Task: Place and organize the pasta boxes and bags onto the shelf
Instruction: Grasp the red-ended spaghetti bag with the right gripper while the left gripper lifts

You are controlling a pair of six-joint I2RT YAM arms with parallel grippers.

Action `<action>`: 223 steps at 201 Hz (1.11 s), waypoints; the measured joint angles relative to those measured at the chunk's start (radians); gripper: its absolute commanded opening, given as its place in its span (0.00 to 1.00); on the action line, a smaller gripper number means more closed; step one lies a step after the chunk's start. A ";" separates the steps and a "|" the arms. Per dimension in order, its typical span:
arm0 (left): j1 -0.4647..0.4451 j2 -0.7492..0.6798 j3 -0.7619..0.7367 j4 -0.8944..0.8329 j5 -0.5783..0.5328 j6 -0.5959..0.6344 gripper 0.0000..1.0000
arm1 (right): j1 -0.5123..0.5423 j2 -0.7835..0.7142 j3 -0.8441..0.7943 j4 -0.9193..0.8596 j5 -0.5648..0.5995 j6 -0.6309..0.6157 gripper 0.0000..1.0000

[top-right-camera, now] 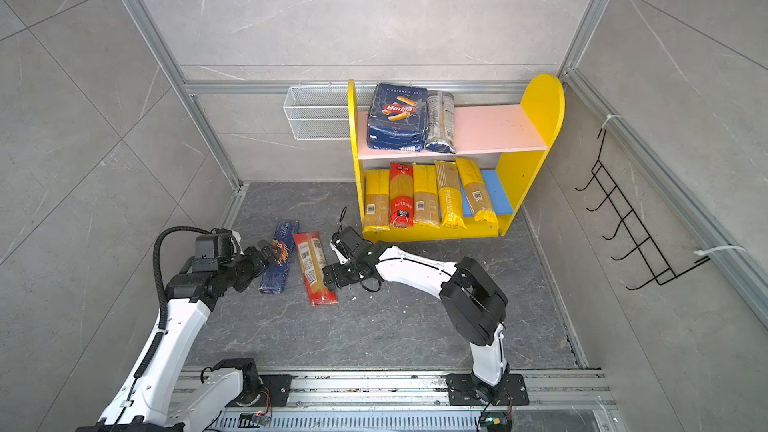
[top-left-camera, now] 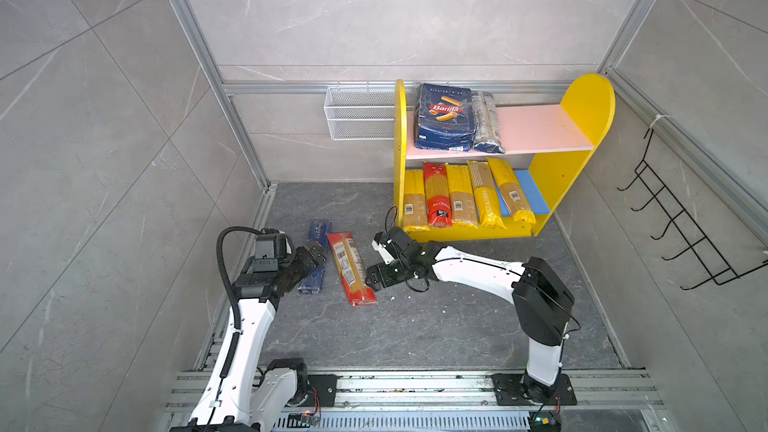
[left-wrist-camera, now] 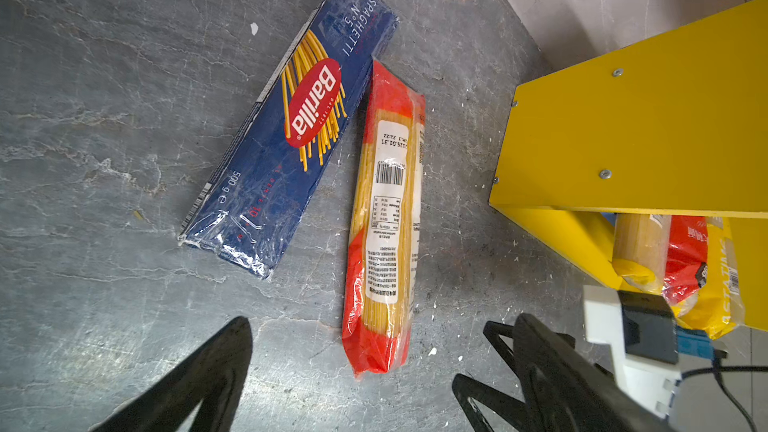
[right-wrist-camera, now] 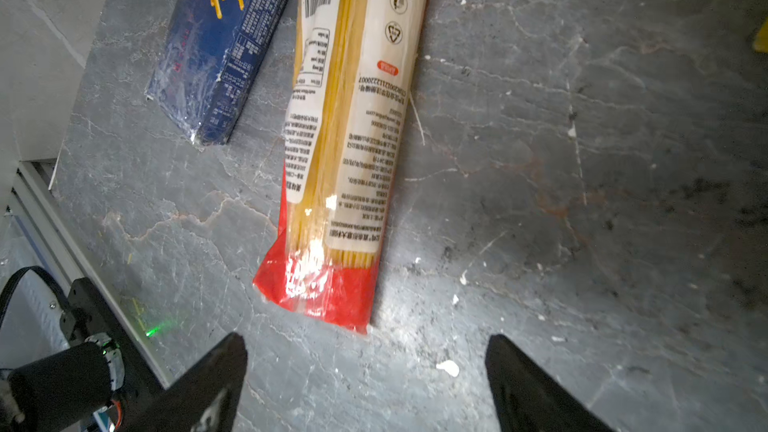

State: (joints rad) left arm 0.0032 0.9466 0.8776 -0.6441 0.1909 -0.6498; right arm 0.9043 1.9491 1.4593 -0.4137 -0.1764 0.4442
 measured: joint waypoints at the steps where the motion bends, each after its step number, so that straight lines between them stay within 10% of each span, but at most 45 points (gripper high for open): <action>1: 0.001 0.001 0.003 0.000 0.000 0.000 1.00 | 0.000 0.002 0.002 0.000 0.000 0.000 0.92; 223: 0.102 0.152 0.196 0.018 0.048 0.043 1.00 | 0.102 0.468 0.565 -0.257 0.163 -0.101 0.92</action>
State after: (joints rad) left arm 0.1055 1.0985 1.0740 -0.6262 0.2386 -0.6067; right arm 1.0061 2.4168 2.0243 -0.6708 -0.0139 0.3435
